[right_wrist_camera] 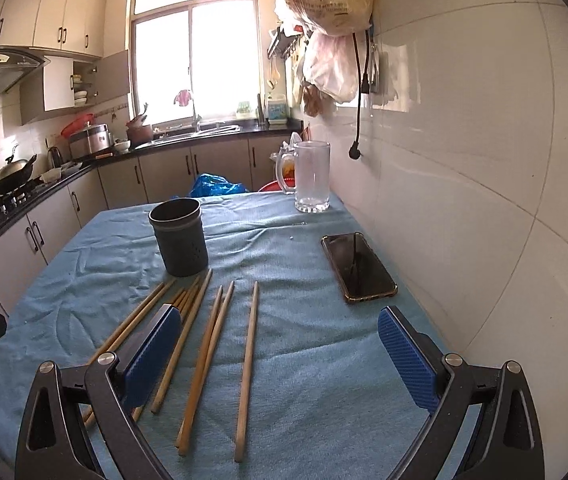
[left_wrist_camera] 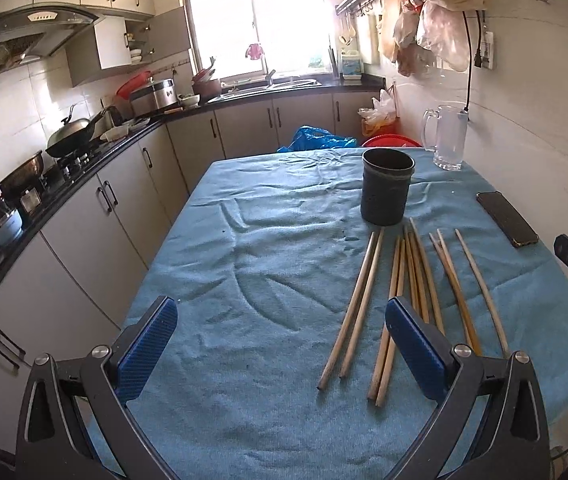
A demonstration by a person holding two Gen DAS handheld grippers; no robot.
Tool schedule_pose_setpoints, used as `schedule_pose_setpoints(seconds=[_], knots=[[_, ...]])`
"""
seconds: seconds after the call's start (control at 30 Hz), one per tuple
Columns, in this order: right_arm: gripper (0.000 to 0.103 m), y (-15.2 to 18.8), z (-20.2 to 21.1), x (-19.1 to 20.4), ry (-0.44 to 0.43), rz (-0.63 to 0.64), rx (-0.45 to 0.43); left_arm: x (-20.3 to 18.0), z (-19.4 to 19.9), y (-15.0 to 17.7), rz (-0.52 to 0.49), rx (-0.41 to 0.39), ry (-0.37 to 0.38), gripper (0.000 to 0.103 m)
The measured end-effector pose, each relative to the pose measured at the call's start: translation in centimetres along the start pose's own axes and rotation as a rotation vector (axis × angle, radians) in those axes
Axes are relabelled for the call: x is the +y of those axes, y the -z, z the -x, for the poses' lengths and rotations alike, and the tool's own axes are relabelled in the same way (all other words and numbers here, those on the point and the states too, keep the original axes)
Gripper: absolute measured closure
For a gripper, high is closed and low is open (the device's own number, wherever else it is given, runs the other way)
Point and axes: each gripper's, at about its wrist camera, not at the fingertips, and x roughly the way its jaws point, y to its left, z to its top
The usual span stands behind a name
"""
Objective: Organize utensils
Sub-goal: 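Move the left tool toward the row of wooden chopsticks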
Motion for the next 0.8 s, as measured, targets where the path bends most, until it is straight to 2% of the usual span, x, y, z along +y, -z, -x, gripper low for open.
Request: schedule_pose_setpoints(seconds=[0.13,0.3,0.43,0.53,0.67,0.8], knots=[[0.002,0.0,0.6,0.1,0.005,0.002,-0.019,-0.3,0.5,0.2,-0.010,-0.031,-0.008,0.000],[0.002,0.0,1.2,0.3,0.013,0.009,-0.055,0.0,2.0,0.2,0.012,-0.118,0.020,0.000],[0.002,0.0,1.3,0.6,0.012,0.019,-0.061,-0.2,2.7,0.1,0.017,-0.162,0.013,0.000],[0.002,0.2,0.9,0.7,0.010,0.020,-0.051,-0.4,2.4,-0.1,0.007,-0.144,0.002,0.000],[0.002,0.5,0.6,0.8,0.012,0.020,-0.034,-0.6,1.6,0.0,0.003,-0.079,-0.016,0.000],[0.002,0.7,0.1,0.5,0.008,0.004,-0.008,-0.5,0.8,0.2,0.018,0.008,0.019,0.000]])
